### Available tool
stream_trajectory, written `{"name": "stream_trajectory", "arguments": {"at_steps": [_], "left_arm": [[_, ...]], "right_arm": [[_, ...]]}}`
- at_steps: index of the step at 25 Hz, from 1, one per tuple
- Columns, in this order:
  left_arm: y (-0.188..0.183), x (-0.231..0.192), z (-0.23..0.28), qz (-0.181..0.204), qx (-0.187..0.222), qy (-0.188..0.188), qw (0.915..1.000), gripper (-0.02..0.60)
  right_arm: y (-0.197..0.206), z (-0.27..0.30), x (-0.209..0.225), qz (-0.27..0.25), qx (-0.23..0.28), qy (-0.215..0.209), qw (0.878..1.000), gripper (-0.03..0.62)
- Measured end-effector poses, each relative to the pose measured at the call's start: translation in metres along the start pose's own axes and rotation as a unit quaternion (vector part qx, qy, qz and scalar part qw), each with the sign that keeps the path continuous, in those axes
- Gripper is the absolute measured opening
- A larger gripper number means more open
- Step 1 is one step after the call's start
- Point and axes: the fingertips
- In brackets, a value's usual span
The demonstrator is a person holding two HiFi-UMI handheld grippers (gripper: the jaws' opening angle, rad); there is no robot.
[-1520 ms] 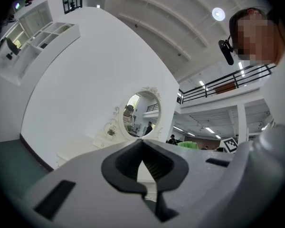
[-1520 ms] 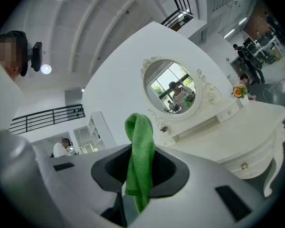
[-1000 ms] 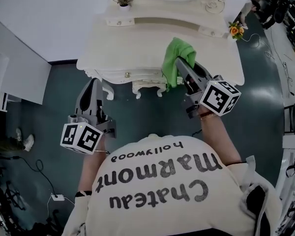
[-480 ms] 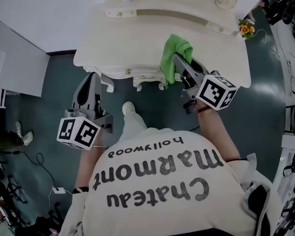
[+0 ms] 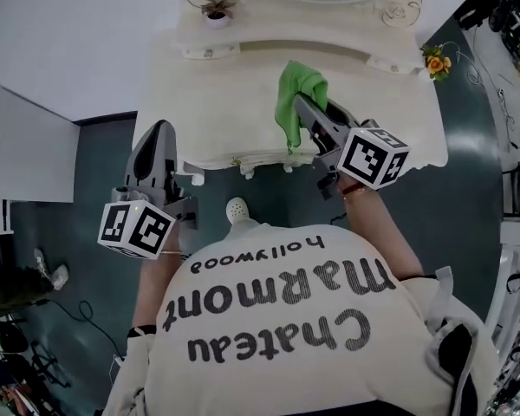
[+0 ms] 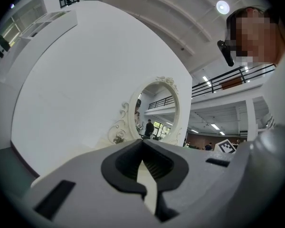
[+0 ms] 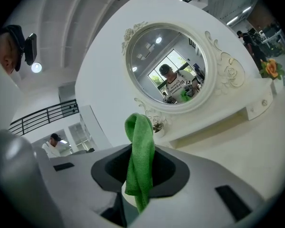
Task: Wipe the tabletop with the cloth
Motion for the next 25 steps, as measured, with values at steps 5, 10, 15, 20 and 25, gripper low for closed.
{"name": "stream_trajectory", "arguments": {"at_steps": [5,10,15,20,25], "left_arm": [[-0.022,-0.032,0.034,0.001,-0.006,0.018,0.9998,0.008],[-0.037,-0.063,0.058,0.005,-0.013,0.029,0.9995,0.008],[-0.041,-0.093,0.079,0.002,-0.023,0.045,0.9987,0.008],[-0.035,-0.120,0.092,-0.013,-0.033,0.054,0.9979,0.008],[-0.029,-0.141,0.097,-0.017,-0.040,0.044,0.9981,0.008]], "right_arm": [[-0.011,0.040,0.001,0.002,0.005,0.013,1.000,0.100],[-0.020,0.076,0.002,0.004,0.012,0.026,1.000,0.100],[-0.015,0.106,0.012,0.007,0.012,0.049,0.999,0.100],[0.002,0.131,0.029,0.006,-0.004,0.076,0.997,0.100],[0.030,0.153,0.050,0.003,-0.049,0.101,0.994,0.100]]}}
Point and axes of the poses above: the fingertips, and each gripper's own axes: z forward along the fingers, x to its right, y out of its underside, and after that the axes turned 1 degree about -z, right-handed
